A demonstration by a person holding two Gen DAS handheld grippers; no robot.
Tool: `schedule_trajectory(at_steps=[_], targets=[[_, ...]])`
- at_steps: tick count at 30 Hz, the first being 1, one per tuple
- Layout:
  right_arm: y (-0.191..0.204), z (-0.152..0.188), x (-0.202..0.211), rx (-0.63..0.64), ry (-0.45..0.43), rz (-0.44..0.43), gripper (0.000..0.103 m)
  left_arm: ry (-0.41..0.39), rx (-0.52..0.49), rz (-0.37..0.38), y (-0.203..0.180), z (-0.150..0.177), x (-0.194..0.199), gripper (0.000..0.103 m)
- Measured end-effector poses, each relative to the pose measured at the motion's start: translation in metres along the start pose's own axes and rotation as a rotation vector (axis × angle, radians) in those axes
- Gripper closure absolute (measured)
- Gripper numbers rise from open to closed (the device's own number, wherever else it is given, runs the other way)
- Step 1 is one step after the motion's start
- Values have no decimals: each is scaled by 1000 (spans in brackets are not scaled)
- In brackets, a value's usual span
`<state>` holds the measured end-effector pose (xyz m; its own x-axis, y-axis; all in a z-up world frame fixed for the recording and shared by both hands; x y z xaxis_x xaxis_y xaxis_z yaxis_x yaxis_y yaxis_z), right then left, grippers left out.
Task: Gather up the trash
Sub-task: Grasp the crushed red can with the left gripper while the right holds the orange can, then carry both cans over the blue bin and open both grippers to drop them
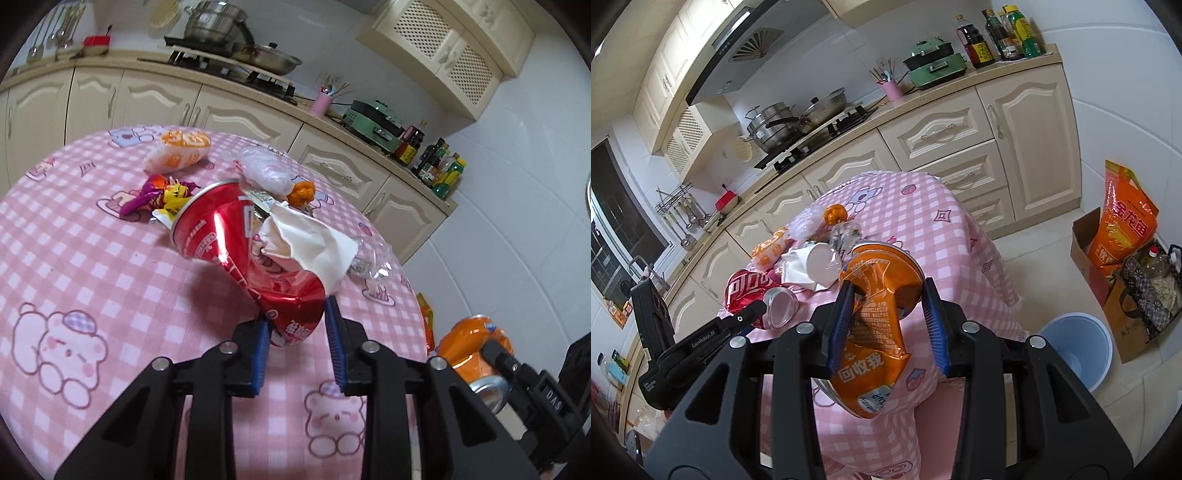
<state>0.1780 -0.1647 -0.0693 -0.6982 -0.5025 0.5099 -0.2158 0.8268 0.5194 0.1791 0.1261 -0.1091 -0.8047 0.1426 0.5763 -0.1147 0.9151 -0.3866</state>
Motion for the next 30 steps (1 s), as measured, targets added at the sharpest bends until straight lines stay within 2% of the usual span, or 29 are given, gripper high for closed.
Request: schedule_trajectory(at_steps=[9, 18, 25, 30], targets=[[1, 6, 21, 0, -27, 8, 66, -32, -109, -22, -22, 16, 28, 76], [-31, 7, 52, -45, -81, 66, 66, -64, -248, 60, -82, 31, 43, 76], [-75, 6, 82, -108, -132, 142, 66, -22, -370, 129, -143, 52, 26, 76], [-114, 8, 101, -165, -159, 206, 66, 36, -437, 185, -186, 72, 4, 76]])
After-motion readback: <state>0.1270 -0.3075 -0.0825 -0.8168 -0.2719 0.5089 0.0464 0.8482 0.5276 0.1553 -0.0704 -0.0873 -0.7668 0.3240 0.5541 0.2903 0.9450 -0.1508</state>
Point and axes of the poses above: each gripper's, at about its wrist camera, not at the fingertips, and x roughly against the way its jaws point, y to its left, z to its underside, the point moved 5 cm from there along -x, roughly the way its jaws point, and after that the axes turned 3 degrees about -x, right-handed, at the moved point
